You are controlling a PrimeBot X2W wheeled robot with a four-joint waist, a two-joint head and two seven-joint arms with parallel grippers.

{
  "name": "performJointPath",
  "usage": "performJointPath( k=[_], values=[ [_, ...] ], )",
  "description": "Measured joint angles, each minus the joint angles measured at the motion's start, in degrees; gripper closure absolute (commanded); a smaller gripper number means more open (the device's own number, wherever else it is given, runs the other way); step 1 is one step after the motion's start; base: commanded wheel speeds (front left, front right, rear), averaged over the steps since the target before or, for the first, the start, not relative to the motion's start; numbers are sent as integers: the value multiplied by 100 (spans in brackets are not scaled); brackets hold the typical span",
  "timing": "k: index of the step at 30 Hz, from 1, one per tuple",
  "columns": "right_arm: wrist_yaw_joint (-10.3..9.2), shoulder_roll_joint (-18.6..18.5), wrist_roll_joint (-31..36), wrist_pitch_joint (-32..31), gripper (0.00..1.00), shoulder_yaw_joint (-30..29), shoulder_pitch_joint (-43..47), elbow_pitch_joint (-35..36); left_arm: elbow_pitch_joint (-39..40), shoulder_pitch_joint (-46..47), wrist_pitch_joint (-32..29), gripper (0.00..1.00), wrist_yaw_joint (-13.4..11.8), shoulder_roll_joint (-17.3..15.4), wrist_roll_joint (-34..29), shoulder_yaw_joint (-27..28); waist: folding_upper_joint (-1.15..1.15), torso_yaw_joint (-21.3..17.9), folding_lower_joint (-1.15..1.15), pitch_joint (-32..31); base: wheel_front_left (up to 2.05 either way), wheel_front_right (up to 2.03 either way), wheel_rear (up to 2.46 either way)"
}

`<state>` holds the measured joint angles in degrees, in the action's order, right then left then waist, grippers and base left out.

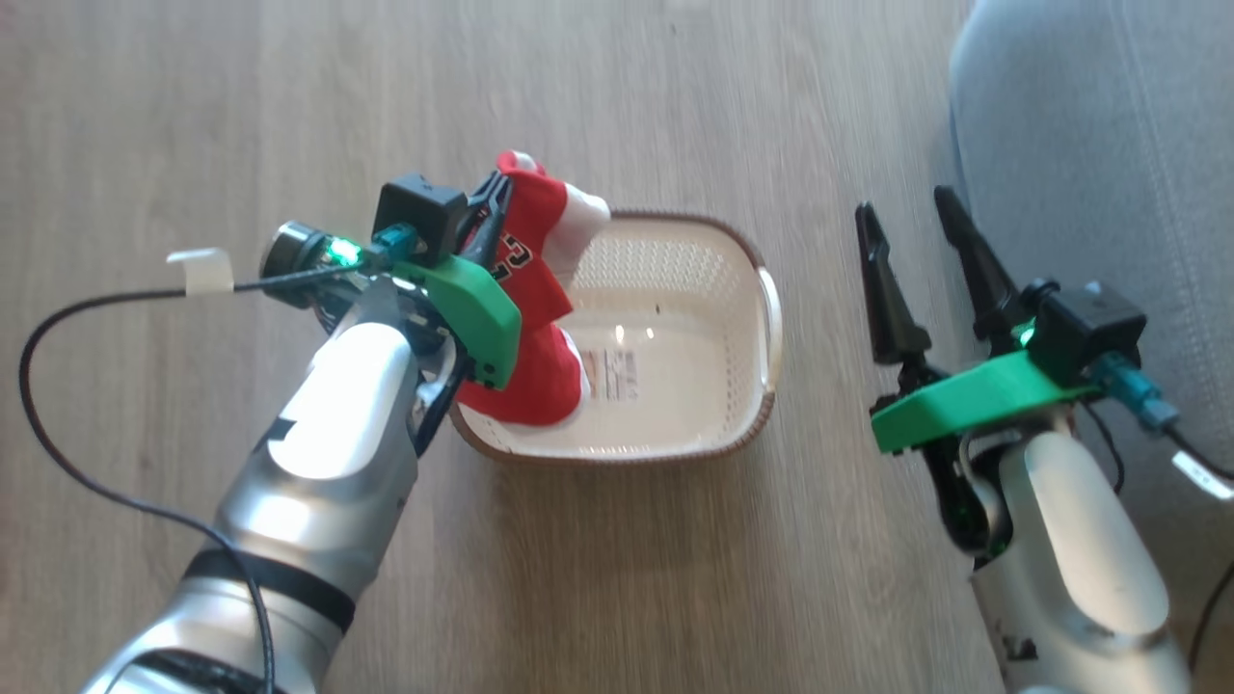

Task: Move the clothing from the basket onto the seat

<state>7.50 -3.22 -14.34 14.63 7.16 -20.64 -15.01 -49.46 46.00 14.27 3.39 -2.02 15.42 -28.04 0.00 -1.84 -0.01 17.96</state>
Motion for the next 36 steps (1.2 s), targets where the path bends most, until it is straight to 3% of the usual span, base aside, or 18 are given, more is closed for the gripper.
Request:
performJointPath(
  k=[17, 36],
  values=[
    [0, 1, 13, 0, 0, 3, 849, -322, 1261, -296, 1, 100, -138, -1, 478, -479, 0, 413, 0, -1190, 0, 0, 0],
    [0, 3, -67, -1, 0, 203, 1315, -414, 1875, -292, 1, 100, -307, -1, 636, -894, 0, 535, 0, -1702, 0, 0, 0]
  ],
)
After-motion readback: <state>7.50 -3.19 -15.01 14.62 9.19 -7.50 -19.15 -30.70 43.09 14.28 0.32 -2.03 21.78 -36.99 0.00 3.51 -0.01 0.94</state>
